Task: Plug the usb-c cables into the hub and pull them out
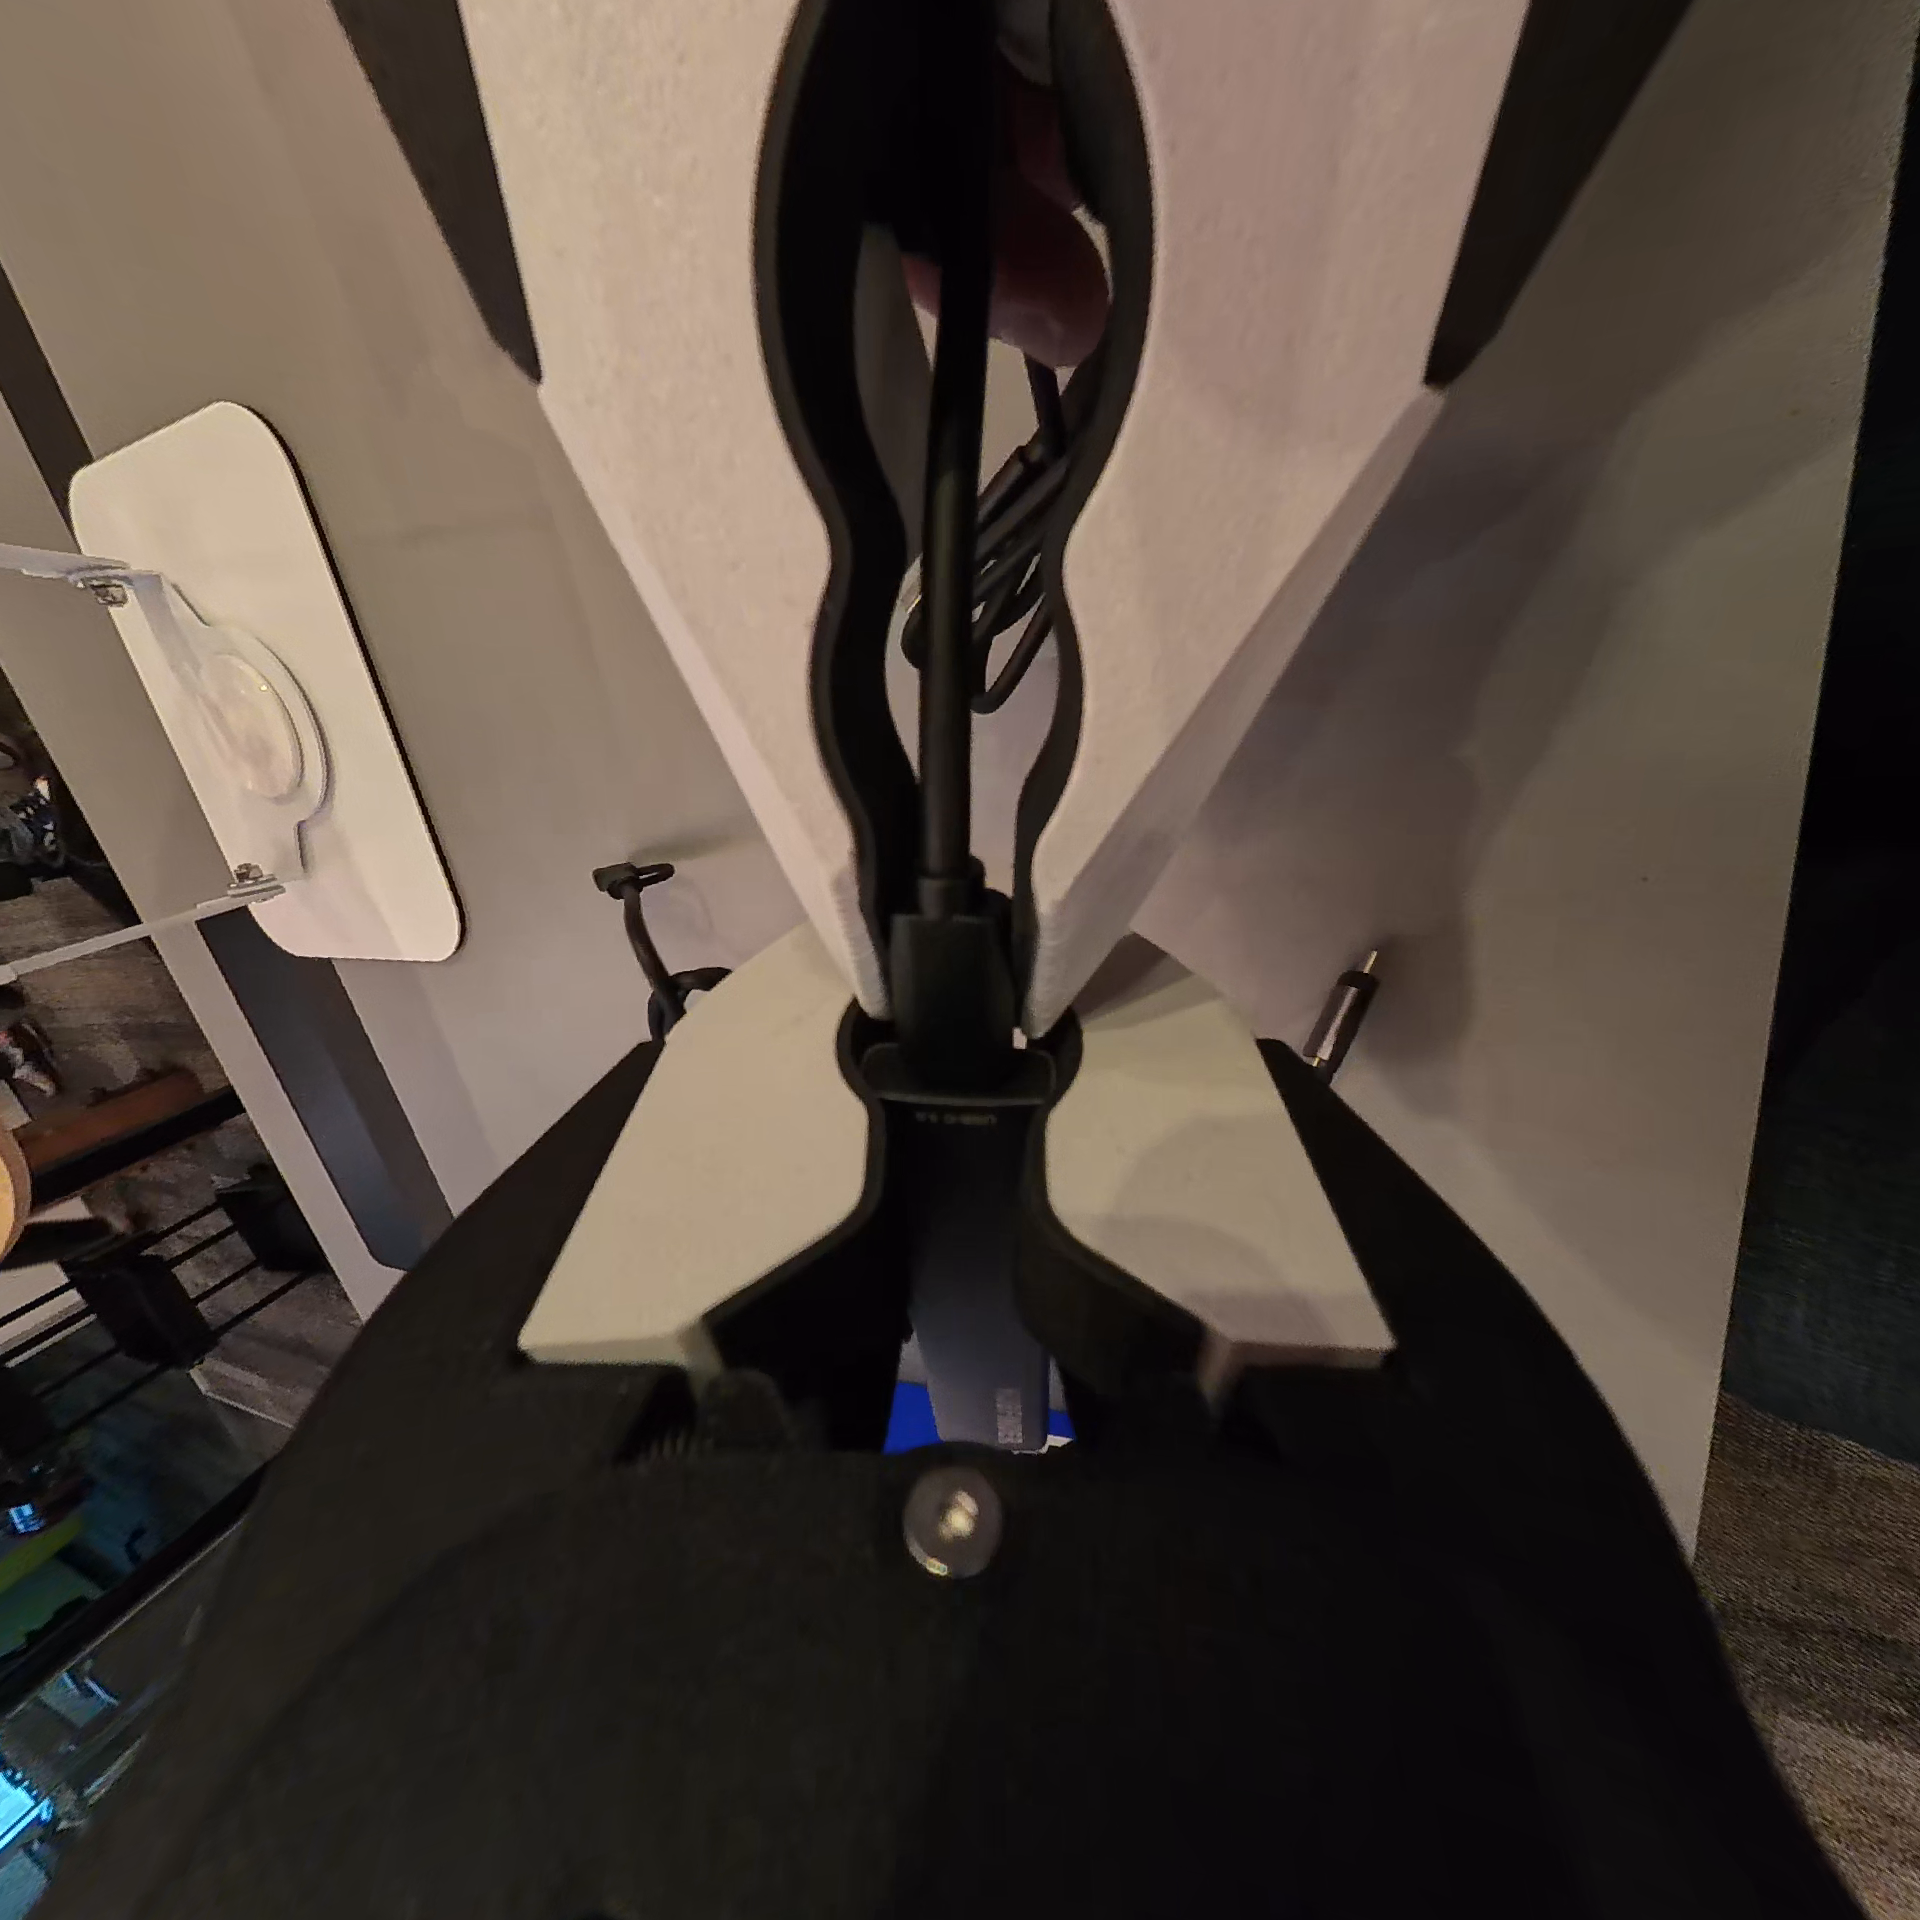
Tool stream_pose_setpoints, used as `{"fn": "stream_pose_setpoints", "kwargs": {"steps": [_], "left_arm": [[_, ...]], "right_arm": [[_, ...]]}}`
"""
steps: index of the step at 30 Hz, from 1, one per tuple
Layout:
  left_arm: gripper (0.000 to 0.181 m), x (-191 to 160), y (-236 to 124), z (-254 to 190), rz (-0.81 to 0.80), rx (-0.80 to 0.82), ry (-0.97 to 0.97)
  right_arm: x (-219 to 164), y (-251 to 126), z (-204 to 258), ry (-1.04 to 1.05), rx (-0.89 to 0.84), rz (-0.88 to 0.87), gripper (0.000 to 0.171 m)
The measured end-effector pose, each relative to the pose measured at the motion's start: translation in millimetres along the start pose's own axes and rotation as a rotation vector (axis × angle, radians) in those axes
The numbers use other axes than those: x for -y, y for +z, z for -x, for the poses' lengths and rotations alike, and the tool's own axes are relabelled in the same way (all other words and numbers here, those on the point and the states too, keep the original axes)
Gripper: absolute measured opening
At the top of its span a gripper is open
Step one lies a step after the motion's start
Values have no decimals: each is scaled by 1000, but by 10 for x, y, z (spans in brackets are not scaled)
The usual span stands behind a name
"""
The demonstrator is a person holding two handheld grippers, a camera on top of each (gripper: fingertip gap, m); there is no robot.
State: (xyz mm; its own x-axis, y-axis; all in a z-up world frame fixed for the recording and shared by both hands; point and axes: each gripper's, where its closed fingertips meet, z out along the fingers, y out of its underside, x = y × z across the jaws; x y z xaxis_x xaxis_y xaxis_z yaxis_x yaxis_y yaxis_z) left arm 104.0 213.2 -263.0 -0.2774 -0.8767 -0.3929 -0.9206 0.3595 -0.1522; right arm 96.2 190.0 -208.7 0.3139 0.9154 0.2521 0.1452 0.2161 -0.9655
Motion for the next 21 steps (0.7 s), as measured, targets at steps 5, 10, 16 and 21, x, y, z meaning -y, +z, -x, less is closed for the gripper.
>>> {"fn": "stream_pose_setpoints", "kwargs": {"steps": [5, 10, 16, 21], "left_arm": [[21, -19, -16, 18, -20, 16, 6], [20, -44, -51, 22, -64, 32, 28], [20, -83, -99, 109, -142, 46, 115], [21, -139, -119, 189, -157, 32, 173]], "right_arm": [[13, 33, -5, -42, -30, 47, 9], [45, 89, -3, -101, -59, 92, 9], [102, 183, -72, -124, -150, 127, 8], [126, 249, -158, -109, -227, 141, 8]]}}
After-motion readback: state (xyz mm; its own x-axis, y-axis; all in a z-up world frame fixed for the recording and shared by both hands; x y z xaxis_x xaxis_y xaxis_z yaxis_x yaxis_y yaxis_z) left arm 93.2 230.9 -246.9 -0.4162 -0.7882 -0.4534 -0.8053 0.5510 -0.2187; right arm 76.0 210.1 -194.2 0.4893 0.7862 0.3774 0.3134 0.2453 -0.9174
